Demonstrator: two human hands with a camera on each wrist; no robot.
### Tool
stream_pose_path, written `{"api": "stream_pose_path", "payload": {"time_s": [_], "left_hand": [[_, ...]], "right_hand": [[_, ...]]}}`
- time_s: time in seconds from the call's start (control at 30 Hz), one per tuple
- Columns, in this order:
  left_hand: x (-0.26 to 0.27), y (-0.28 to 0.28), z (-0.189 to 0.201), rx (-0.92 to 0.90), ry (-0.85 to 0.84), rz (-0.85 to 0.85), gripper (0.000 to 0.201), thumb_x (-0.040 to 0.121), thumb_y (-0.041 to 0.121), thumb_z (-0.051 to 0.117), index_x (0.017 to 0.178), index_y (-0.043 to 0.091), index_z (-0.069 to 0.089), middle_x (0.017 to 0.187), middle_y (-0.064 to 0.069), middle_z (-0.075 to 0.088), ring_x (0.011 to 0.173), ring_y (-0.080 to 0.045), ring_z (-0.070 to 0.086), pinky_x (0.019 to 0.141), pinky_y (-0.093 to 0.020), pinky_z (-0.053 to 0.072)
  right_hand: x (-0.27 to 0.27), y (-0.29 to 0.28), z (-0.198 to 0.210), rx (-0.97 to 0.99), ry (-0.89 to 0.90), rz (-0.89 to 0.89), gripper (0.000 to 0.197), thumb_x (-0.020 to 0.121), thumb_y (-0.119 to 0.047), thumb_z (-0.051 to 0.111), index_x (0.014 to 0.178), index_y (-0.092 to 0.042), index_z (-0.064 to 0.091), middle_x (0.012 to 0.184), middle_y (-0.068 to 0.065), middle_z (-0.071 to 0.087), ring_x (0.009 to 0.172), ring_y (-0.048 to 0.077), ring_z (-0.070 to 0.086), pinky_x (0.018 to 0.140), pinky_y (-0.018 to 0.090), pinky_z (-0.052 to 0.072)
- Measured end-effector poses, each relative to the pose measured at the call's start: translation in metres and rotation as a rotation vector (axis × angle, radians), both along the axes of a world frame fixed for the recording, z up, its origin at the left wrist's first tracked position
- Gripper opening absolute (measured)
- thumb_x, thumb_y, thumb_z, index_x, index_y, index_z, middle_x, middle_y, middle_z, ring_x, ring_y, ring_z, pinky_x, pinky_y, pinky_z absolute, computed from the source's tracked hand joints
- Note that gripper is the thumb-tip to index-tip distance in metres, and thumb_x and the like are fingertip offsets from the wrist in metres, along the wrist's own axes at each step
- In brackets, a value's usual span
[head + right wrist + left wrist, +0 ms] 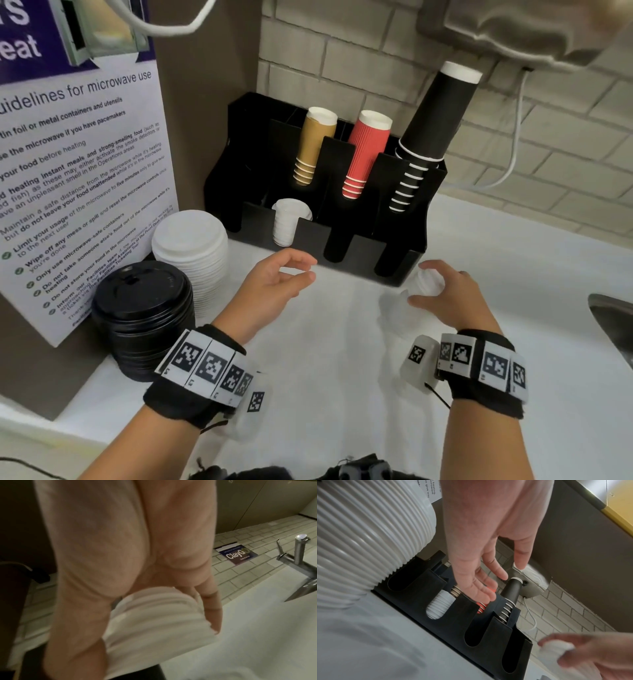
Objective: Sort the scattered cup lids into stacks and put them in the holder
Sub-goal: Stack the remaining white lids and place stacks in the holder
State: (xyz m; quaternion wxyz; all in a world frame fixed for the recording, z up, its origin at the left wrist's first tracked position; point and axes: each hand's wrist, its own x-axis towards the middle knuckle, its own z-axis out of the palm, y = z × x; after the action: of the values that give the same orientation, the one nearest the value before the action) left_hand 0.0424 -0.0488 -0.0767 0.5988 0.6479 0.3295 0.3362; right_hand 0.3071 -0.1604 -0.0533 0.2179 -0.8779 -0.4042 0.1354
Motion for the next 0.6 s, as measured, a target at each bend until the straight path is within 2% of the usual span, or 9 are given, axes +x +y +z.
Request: {"api": "stream_pose_path", "payload": {"time_s": [0.07,0.13,0.17,0.23,0.33,0.4,0.5,0.53,0.6], "left_hand": [[0.002,-0.002,0.001,0.032,-0.002,-0.025,0.025,0.088,0.019,0.068,0.108,0.034,0.064,0.112,0.011,0.063,0.094,-0.007,0.064,0.084,-0.030,0.052],[0.005,-0.006,0.001,0.049,-0.018,-0.085,0.047,0.080,0.026,0.076,0.120,0.043,0.057,0.122,0.017,0.059,0.101,0.002,0.062,0.081,-0.020,0.049],[0.006,-0.008,0.001,0.052,-0.025,-0.119,0.061,0.075,0.033,0.078,0.127,0.047,0.051,0.129,0.021,0.054,0.108,0.004,0.058,0.084,-0.018,0.049],[0.011,-0.012,-0.001,0.045,-0.042,-0.172,0.085,0.065,0.041,0.079,0.139,0.051,0.038,0.143,0.024,0.043,0.124,0.004,0.048,0.099,-0.022,0.044],[0.013,-0.013,-0.004,0.026,-0.072,-0.184,0.098,0.064,0.041,0.078,0.147,0.049,0.025,0.153,0.020,0.032,0.138,-0.005,0.035,0.111,-0.033,0.033],[0.010,-0.011,-0.006,0.034,-0.094,-0.169,0.096,0.068,0.040,0.076,0.148,0.046,0.024,0.152,0.019,0.036,0.137,-0.006,0.039,0.109,-0.031,0.038],[0.006,-0.010,-0.004,0.058,-0.148,-0.146,0.087,0.072,0.037,0.075,0.147,0.042,0.032,0.146,0.019,0.044,0.130,-0.005,0.048,0.096,-0.019,0.047],[0.005,-0.010,-0.003,0.069,-0.167,-0.138,0.083,0.073,0.035,0.075,0.146,0.040,0.036,0.144,0.018,0.046,0.129,-0.005,0.050,0.097,-0.019,0.047],[0.003,-0.009,-0.002,0.090,-0.203,-0.124,0.075,0.074,0.029,0.076,0.141,0.036,0.042,0.140,0.014,0.050,0.129,-0.008,0.049,0.103,-0.028,0.047]], "right_hand": [[-0.011,0.003,0.010,0.135,0.033,0.093,0.059,0.074,-0.026,0.081,0.124,-0.037,0.053,0.115,0.003,0.052,0.098,0.018,0.046,0.081,0.025,0.036],[-0.032,0.009,0.019,0.285,0.155,0.213,0.054,0.073,-0.026,0.083,0.118,-0.039,0.055,0.112,-0.011,0.056,0.099,0.011,0.051,0.077,0.015,0.039],[-0.045,0.013,0.022,0.334,0.228,0.278,0.054,0.072,-0.026,0.083,0.117,-0.038,0.056,0.109,-0.016,0.058,0.098,0.007,0.054,0.076,0.011,0.041],[-0.069,0.022,0.024,0.378,0.358,0.394,0.055,0.073,-0.026,0.083,0.119,-0.037,0.056,0.108,-0.014,0.061,0.097,0.004,0.059,0.076,0.009,0.045],[-0.091,0.032,0.023,0.383,0.444,0.470,0.054,0.074,-0.031,0.082,0.119,-0.043,0.055,0.107,-0.007,0.064,0.092,0.002,0.062,0.078,0.013,0.050],[-0.098,0.035,0.024,0.388,0.465,0.476,0.053,0.074,-0.037,0.081,0.120,-0.045,0.054,0.107,-0.007,0.064,0.095,0.005,0.063,0.083,0.021,0.054],[-0.103,0.036,0.025,0.381,0.534,0.490,0.057,0.071,-0.044,0.078,0.123,-0.046,0.054,0.111,-0.009,0.064,0.104,0.011,0.062,0.092,0.038,0.054],[-0.104,0.035,0.024,0.371,0.554,0.508,0.059,0.072,-0.044,0.078,0.125,-0.046,0.054,0.114,-0.010,0.063,0.107,0.012,0.062,0.094,0.041,0.053],[-0.104,0.034,0.023,0.343,0.598,0.554,0.063,0.076,-0.037,0.079,0.132,-0.043,0.050,0.123,-0.010,0.061,0.113,0.014,0.060,0.098,0.045,0.051]]}}
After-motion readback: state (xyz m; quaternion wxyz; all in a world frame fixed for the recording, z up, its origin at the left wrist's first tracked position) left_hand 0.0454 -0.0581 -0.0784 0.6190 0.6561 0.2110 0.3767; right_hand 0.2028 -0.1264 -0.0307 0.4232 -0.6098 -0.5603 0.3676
